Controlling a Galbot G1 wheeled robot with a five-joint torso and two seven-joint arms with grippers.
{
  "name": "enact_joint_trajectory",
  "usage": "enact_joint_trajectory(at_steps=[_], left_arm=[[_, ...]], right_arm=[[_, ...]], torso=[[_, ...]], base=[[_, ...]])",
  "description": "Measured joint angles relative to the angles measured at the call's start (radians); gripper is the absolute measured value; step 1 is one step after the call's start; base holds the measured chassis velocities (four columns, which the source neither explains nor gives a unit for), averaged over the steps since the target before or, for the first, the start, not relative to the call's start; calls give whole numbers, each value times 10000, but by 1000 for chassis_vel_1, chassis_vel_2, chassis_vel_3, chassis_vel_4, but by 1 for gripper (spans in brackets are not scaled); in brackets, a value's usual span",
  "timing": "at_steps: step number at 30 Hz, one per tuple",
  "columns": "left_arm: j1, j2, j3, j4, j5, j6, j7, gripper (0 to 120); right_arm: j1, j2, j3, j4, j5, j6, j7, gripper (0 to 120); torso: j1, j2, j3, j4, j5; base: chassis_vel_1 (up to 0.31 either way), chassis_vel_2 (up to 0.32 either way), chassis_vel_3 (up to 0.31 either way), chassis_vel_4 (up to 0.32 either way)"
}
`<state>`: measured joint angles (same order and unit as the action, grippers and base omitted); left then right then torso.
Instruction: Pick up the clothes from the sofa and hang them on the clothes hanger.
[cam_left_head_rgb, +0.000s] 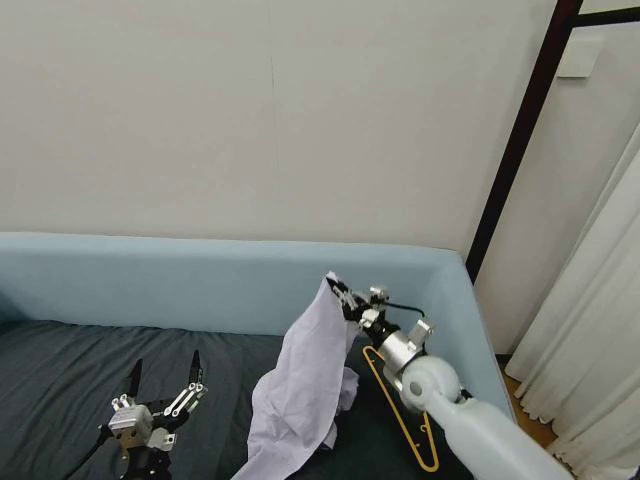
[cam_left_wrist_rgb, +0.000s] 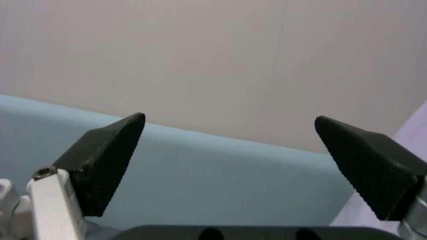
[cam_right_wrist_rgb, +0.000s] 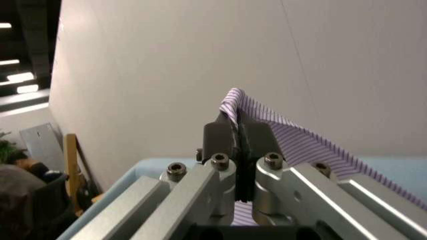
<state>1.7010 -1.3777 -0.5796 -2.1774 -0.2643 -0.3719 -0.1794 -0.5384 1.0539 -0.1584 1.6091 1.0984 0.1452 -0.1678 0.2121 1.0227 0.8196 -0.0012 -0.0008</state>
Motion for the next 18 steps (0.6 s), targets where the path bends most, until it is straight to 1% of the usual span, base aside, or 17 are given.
enact_joint_trajectory(at_steps=[1, 3, 5, 6, 9, 10, 12, 13, 14, 18], left_arm=[[0, 0, 0, 0, 0, 0, 0, 100], [6, 25, -115, 15, -61, -3, -12, 100], [-6, 42, -219, 77, -133, -12, -23, 100], [-6, 42, -219, 77, -133, -12, -23, 100], [-25, 37, -272, 146, -172, -47, -37, 100], [-25, 37, -272, 146, -172, -47, -37, 100], [-48, 31, -273, 169, -177, -70, -44, 100], [-60, 31, -274, 179, -179, -72, -45, 100], [-60, 31, -274, 179, -179, -72, -45, 100], [-141, 48, -291, 202, -230, -81, -46, 100]], right_arm=[[0, 0, 0, 0, 0, 0, 0, 0], [982, -9, -53, -139, 210, -4, 328, 0], [2233, 58, -177, -465, 370, 0, 721, 0], [2233, 58, -177, -465, 370, 0, 721, 0], [3850, 356, -287, -1109, 471, 44, 1347, 0], [3850, 356, -287, -1109, 471, 44, 1347, 0], [4738, 551, -316, -1475, 528, 43, 1717, 0], [5021, 606, -319, -1570, 539, 38, 1796, 0], [5021, 606, -319, -1570, 539, 38, 1796, 0], [6752, 789, -434, -1960, 717, -91, 2010, 0]], torso=[[0, 0, 0, 0, 0], [0, 0, 1, -2, 2], [0, 0, 1, 1, -1], [0, 0, 1, 1, -1], [1, 0, 1, 2, -2], [1, 0, 1, 2, -2], [0, 0, 2, 1, 0], [1, 0, 1, 0, -1], [1, 0, 1, 0, -1], [0, 0, 0, -1, -1]], base=[[0, 0, 0, 0], [0, 0, 0, 0], [0, 0, 0, 0], [0, 0, 0, 0], [0, 0, 0, 0], [0, 0, 0, 0], [0, 0, 0, 0], [0, 0, 0, 0], [0, 0, 0, 0], [0, 0, 0, 0]])
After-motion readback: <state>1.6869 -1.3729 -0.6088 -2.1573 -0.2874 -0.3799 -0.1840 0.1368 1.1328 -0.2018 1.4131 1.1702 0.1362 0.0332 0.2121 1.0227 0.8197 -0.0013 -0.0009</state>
